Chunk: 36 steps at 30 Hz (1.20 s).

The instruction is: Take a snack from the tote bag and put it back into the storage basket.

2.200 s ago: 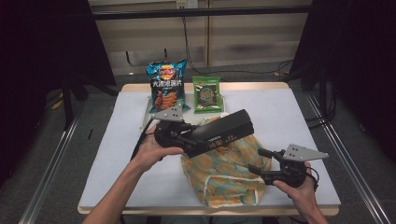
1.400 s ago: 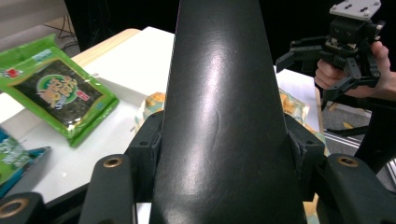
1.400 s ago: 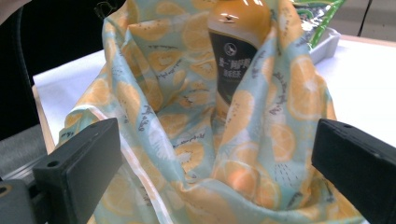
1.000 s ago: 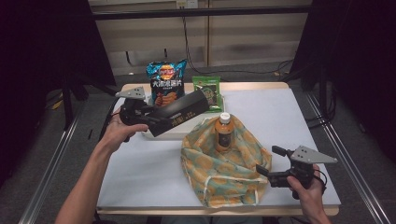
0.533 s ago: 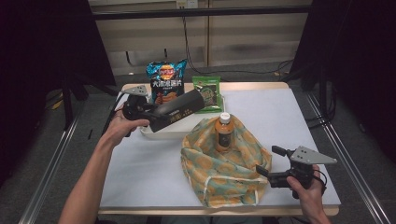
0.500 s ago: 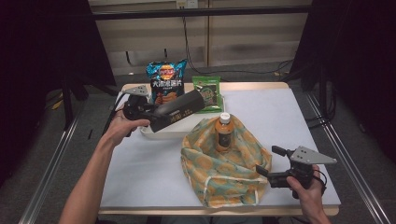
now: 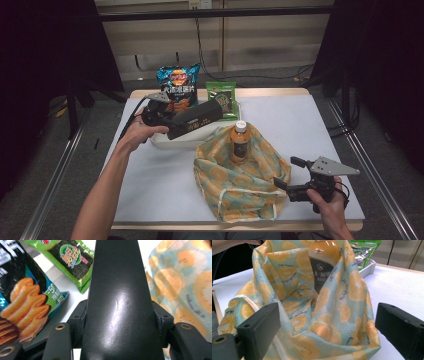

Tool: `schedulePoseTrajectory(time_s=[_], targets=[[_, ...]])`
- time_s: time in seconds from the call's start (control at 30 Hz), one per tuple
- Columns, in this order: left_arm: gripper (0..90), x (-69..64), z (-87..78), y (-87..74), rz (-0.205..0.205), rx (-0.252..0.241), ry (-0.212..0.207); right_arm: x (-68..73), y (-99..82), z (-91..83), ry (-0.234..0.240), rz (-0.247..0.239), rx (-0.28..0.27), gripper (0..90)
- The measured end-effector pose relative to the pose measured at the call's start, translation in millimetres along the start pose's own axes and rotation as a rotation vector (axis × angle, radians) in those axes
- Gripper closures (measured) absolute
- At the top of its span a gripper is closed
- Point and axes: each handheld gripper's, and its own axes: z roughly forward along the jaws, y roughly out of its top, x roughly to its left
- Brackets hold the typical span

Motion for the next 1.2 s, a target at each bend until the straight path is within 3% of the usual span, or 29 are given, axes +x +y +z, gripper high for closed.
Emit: schedulePoseTrajectory(time_s=[0.17, 0.23, 0.33, 0.67, 0.77, 1.1, 1.17, 1.2], targets=[[43.0, 3.5, 13.9, -2.5, -0.002, 0.033, -0.001, -0.3, -0.5, 0.4, 0.011, 0.001, 0.005, 5.0], [43.0, 3.8, 20.6, -4.0, -0.010, 0.013, -0.007, -0.5, -0.6, 0.3, 0.015, -0.004, 0.007, 5.0], [43.0, 5.2, 26.0, -5.2, -0.010, 0.039, -0.005, -0.3, -1.0, 0.4, 0.015, -0.001, 0.010, 5.0], [42.9, 10.6, 43.9, -10.3, -0.012, 0.046, -0.010, -0.3, -2.3, 3.3, 0.043, -0.002, 0.033, 5.1], [42.8, 9.0, 48.5, -8.4, -0.021, 0.055, -0.006, -0.1, -1.7, 3.1, 0.041, -0.003, 0.032, 5.0], [42.7, 6.2, 63.6, 2.6, 0.016, 0.083, -0.028, 0.0, -2.5, 2.1, 0.046, -0.003, 0.043, 4.5], [42.7, 5.3, 65.8, 2.2, 0.000, 0.067, -0.023, -0.1, -2.8, 1.9, 0.045, -0.002, 0.044, 4.5], [42.6, 5.4, 65.5, 3.1, 0.000, 0.083, -0.016, -0.1, -2.7, 1.8, 0.045, 0.000, 0.044, 4.5]])
